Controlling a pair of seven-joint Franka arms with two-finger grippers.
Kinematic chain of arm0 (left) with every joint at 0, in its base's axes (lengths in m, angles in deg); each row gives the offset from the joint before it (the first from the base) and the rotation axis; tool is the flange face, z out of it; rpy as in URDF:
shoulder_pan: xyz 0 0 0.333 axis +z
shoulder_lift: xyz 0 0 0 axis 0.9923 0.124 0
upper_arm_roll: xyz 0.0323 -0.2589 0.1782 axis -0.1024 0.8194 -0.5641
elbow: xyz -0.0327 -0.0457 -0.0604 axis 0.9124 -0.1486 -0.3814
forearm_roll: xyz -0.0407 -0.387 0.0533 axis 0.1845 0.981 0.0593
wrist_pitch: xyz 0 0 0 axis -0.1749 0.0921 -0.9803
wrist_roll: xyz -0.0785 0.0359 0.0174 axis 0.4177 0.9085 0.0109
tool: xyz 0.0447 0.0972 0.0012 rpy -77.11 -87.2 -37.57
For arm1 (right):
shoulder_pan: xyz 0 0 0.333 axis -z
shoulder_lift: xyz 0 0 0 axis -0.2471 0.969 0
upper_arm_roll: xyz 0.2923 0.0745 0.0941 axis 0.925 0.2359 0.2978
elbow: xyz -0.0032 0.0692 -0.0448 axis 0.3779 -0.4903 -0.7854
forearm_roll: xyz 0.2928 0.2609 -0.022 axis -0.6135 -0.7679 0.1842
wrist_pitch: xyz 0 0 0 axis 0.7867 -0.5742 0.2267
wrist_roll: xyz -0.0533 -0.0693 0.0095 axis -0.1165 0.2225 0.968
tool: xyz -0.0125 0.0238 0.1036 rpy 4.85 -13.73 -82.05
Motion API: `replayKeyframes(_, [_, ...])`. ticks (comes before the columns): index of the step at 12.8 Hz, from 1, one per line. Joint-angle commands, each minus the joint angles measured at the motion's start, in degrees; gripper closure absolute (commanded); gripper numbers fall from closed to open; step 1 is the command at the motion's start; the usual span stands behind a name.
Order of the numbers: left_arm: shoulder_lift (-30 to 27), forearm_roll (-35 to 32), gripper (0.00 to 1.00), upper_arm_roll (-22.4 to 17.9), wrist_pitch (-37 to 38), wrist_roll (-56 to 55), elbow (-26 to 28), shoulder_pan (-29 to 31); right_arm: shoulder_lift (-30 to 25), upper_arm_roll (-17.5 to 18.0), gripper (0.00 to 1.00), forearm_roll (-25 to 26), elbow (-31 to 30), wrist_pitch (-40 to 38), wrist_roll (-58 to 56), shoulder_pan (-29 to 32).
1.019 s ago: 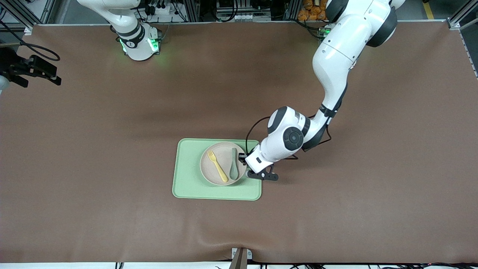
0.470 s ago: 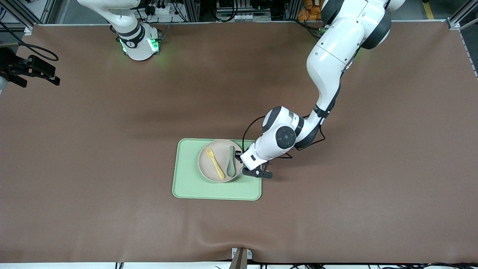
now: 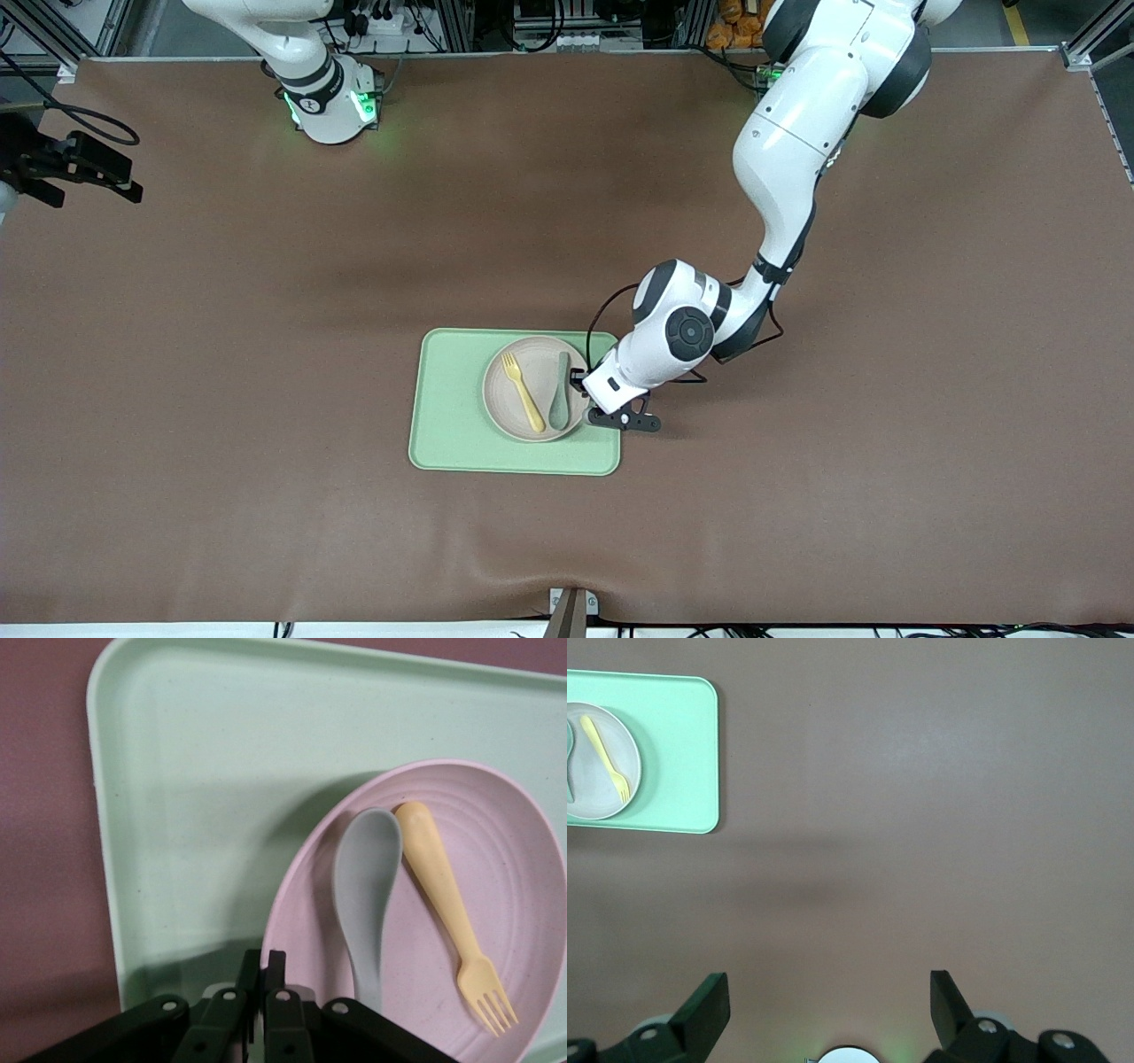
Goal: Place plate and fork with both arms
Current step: 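Lower the plate onto the tray and open the left gripper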
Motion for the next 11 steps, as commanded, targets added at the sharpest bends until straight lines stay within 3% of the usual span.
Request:
replayKeyframes(1, [0.31, 0.74, 0.01, -0.55, -0.48, -0.06, -1.3, -0.14, 1.19, -0.36, 0.0, -1.16, 0.22, -1.15, -1.03, 1.14])
replayKeyframes(4, [-4.77, 0.3, 0.0, -0.64, 0.48, -0.59, 0.1, 0.12, 1.72, -0.54, 0.0, -1.08, 0.48, -1.42, -1.04, 1.05])
replayKeyframes(6, [-8.82, 0.21, 0.0, -1.68, 6.08, -0.67, 0.37, 0.82, 2.51, -0.36, 0.0, -1.51, 0.66, -1.51, -1.47, 0.44])
replayKeyframes(8, [-13.47, 0.21, 0.0, -2.22, 11.44, -0.76, 0.46, 2.3, 3.38, -0.28, 0.0, -6.24, 0.92, -1.16, -1.56, -0.61])
replayKeyframes(11, [-20.24, -1.36, 0.0, -3.62, 21.72, -1.11, 1.07, 6.78, 7.6, -0.1, 0.0, -6.88, 4.07, 0.94, -1.56, -5.7])
